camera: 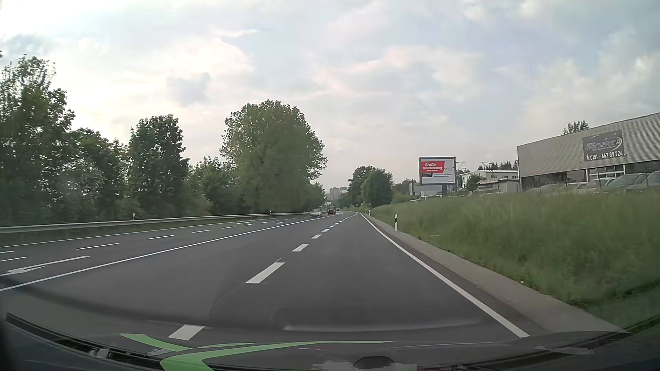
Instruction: Follow the waypoints while adhering to traffic rules and regulations
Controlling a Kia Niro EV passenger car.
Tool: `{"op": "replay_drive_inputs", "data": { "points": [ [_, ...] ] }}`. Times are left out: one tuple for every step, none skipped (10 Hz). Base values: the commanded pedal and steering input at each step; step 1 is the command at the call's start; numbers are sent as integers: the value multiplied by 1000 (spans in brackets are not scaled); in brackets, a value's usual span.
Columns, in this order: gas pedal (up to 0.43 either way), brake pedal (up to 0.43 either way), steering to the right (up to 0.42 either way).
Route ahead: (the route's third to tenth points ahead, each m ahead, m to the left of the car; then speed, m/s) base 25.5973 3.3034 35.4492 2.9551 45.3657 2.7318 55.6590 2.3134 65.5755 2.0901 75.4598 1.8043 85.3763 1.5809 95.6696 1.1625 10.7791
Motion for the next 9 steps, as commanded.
{"op": "replay_drive_inputs", "data": {
  "points": [
    [0, 0, 22],
    [0, 0, 18],
    [0, 0, 13],
    [0, 0, 7],
    [150, 0, 3],
    [228, 0, 1],
    [260, 0, 1],
    [268, 0, 0],
    [280, 0, -1]
  ]
}}
